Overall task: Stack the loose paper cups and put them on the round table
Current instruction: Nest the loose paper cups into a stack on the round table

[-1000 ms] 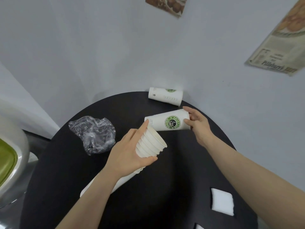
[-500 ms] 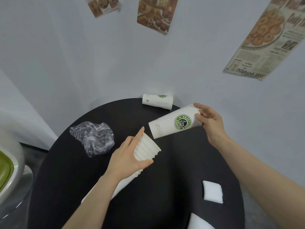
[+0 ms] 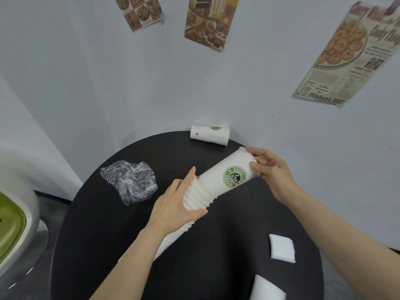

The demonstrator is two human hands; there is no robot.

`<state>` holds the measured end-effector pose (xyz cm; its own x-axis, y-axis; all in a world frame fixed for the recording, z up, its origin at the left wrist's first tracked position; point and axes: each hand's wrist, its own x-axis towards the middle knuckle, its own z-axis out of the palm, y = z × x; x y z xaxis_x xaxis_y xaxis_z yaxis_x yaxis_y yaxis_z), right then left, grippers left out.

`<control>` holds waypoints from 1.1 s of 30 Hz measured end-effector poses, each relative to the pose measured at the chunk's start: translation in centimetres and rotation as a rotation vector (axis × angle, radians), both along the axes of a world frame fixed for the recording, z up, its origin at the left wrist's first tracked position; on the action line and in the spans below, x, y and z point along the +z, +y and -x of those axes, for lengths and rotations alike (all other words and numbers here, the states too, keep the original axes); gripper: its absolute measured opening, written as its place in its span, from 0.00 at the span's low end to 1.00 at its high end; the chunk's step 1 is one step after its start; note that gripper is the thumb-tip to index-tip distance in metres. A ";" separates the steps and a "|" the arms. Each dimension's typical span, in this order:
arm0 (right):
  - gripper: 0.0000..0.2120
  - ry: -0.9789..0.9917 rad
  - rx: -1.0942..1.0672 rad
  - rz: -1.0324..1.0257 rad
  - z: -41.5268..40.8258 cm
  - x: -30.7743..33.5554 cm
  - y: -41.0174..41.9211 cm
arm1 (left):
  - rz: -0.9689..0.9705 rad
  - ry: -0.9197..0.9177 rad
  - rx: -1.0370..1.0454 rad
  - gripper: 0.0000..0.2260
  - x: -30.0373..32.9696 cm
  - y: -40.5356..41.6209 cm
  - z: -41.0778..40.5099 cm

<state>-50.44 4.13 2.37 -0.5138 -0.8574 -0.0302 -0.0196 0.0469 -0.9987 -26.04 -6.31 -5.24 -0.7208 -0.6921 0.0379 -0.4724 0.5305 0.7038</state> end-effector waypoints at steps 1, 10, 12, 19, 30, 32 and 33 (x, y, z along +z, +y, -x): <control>0.17 0.001 0.039 -0.012 -0.4 -0.2 0.0 | 0.002 0.003 -0.008 0.46 0.1 0.1 0.0; 0.19 0.004 0.261 -0.114 -4.3 -1.8 -0.1 | 0.017 -0.047 -0.038 0.48 -0.5 0.8 0.4; 0.18 -0.010 0.301 -0.137 -5.2 -2.2 -0.1 | 0.001 -0.037 -0.041 0.48 -0.5 0.9 0.7; 0.16 -0.072 0.278 -0.148 -7.4 -3.2 -1.0 | 0.011 -0.029 0.002 0.49 -0.2 0.8 1.9; 0.17 -0.160 0.206 -0.102 -3.7 -3.8 -3.7 | 0.034 -0.041 0.043 0.42 -0.4 -1.5 4.7; 0.19 -0.179 0.105 -0.088 -1.8 -4.3 -4.8 | 0.036 -0.024 0.062 0.42 -0.4 -2.2 5.2; 0.21 -0.171 0.055 -0.100 -0.7 -4.6 -5.4 | 0.036 -0.012 0.073 0.42 -0.4 -2.7 5.4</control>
<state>-49.76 -1.25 -2.19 -0.4465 -0.8723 -0.1993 0.1447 0.1494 -0.9781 -31.46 -8.97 -5.59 -0.6691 -0.7411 0.0553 -0.5188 0.5191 0.6793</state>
